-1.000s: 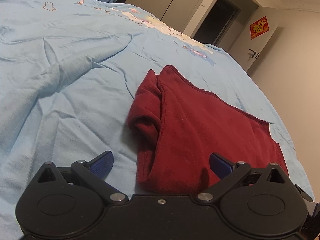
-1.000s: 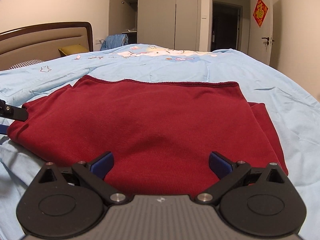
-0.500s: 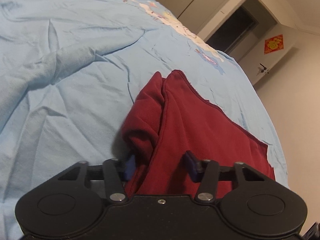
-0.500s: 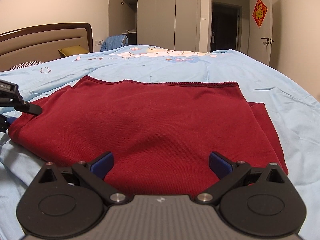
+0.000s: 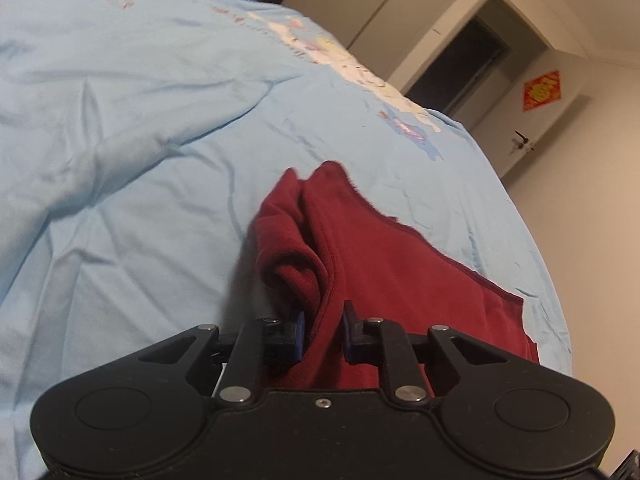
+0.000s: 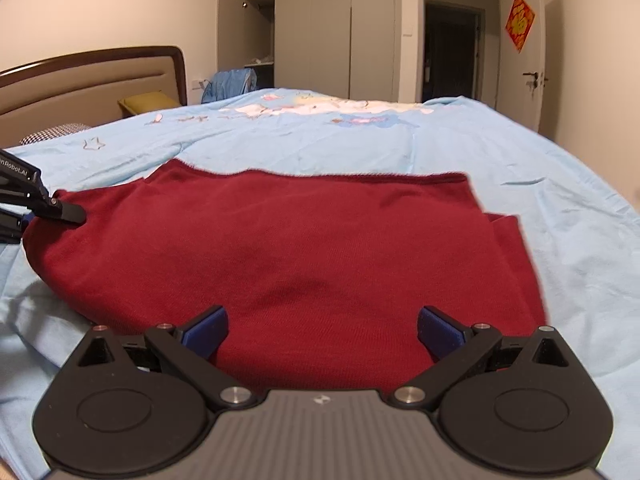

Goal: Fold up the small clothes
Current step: 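Fold the shirt edge over with the left gripper and release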

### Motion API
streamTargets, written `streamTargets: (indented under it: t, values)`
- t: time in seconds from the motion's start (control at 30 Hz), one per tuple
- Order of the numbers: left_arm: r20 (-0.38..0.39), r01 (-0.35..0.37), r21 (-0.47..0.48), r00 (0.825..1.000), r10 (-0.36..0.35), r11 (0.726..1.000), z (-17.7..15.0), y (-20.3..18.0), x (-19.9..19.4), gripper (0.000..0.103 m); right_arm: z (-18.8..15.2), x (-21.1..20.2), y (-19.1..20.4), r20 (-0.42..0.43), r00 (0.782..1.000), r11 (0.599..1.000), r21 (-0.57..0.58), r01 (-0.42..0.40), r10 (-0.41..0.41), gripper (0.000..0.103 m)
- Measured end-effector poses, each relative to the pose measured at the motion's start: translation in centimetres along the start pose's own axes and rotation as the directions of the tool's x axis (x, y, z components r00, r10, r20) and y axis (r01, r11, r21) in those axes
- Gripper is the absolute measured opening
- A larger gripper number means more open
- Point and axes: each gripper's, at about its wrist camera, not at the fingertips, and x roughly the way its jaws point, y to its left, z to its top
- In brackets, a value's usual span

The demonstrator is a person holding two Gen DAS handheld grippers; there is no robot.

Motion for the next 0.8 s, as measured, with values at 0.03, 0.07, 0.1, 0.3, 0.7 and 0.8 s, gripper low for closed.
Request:
streamTargets:
  t: [0.03, 0.07, 0.1, 0.3, 0.7, 0.8]
  values:
    - [0.008, 0.007, 0.028, 1.000, -0.007, 1.000, 0.2, -0.7, -0.2, 0.017, 0.0, -0.4, -0.3, 0.009, 1.000, 1.000, 0.001, 0.014, -0.014, 0.103]
    - [0.016, 0.015, 0.062, 1.000, -0.016, 0.998, 0.3, -1.5, -0.4, 0.017, 0.0, -0.9, -0.7, 0.017, 0.999, 1.000, 0.002, 0.028, -0.028, 0.103]
    - [0.021, 0.023, 0.095, 0.999, -0.025, 0.995, 0.5, -2.3, -0.5, 0.016, 0.0, -1.4, -1.2, 0.025, 0.999, 0.999, 0.006, 0.043, -0.043, 0.103]
    - [0.031, 0.074, 0.320, 0.996, -0.088, 0.945, 0.4, -8.6, -0.8, 0.016, -0.1, -4.7, -4.6, 0.060, 0.985, 0.986, 0.048, 0.157, -0.160, 0.103]
    - [-0.115, 0.218, 0.543, 0.976, -0.185, 0.811, -4.5, -18.4, 2.3, 0.015, -1.4, -9.0, -11.1, 0.041, 0.937, 0.925, 0.179, 0.335, -0.348, 0.103]
    - [-0.166, 0.248, 0.572, 0.968, -0.186, 0.782, -6.2, -19.7, 3.0, 0.015, -1.9, -9.3, -11.7, 0.028, 0.936, 0.919, 0.201, 0.339, -0.351, 0.103]
